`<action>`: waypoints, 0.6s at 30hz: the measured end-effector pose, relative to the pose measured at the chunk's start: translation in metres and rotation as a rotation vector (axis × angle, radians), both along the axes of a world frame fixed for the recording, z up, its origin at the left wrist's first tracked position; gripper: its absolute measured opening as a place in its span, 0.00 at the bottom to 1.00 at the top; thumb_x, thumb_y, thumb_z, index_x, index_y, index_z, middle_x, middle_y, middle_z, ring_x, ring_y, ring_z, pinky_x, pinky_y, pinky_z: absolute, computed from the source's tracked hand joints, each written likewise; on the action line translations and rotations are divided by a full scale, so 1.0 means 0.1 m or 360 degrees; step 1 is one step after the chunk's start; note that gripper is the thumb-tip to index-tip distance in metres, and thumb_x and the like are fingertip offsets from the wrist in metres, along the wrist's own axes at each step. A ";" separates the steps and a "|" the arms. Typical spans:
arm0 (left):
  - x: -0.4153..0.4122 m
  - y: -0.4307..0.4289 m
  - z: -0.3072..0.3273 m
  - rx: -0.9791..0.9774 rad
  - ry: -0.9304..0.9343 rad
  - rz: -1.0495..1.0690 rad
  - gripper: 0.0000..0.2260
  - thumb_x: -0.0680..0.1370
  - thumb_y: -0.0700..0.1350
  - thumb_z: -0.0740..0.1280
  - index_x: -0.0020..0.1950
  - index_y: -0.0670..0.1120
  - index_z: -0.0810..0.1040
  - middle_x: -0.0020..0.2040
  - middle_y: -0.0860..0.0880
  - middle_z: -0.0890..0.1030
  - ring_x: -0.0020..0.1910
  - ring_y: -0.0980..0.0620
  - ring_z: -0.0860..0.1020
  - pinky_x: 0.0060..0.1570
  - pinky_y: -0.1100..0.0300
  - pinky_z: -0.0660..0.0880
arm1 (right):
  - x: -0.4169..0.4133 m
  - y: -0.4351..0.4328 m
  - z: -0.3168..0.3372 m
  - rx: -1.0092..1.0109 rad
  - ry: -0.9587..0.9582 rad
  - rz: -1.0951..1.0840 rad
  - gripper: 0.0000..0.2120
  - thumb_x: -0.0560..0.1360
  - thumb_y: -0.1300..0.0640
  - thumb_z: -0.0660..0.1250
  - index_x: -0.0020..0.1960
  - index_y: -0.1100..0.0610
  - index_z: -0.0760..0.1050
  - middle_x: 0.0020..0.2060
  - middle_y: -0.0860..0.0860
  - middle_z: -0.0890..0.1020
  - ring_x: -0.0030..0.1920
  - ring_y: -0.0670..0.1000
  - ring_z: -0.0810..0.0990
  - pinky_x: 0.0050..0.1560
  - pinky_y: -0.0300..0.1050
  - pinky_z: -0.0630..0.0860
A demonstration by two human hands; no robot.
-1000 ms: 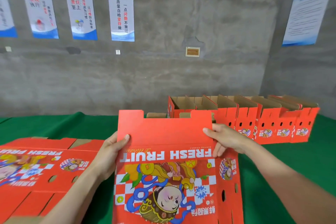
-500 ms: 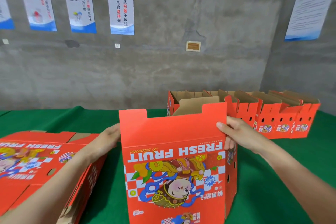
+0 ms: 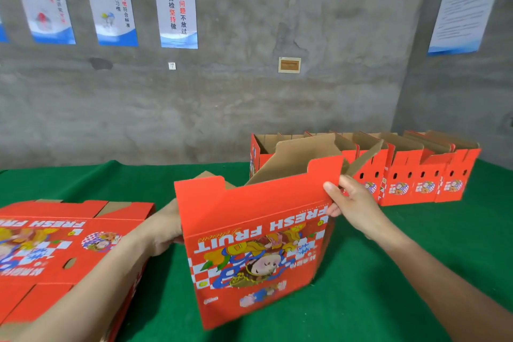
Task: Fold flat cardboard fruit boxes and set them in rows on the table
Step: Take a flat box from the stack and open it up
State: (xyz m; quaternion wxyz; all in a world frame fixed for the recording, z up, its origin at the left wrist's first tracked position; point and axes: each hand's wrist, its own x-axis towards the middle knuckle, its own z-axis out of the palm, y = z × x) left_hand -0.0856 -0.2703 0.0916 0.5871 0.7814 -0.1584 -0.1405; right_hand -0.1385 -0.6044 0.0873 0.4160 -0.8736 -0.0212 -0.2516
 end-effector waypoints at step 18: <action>0.21 -0.22 -0.58 -0.0642 -0.0026 0.1272 0.16 0.75 0.30 0.61 0.55 0.45 0.82 0.47 0.45 0.84 0.45 0.45 0.81 0.52 0.48 0.79 | -0.14 0.16 -0.46 0.0433 0.0251 -0.0338 0.26 0.77 0.44 0.63 0.27 0.56 0.60 0.24 0.52 0.64 0.26 0.49 0.63 0.33 0.43 0.59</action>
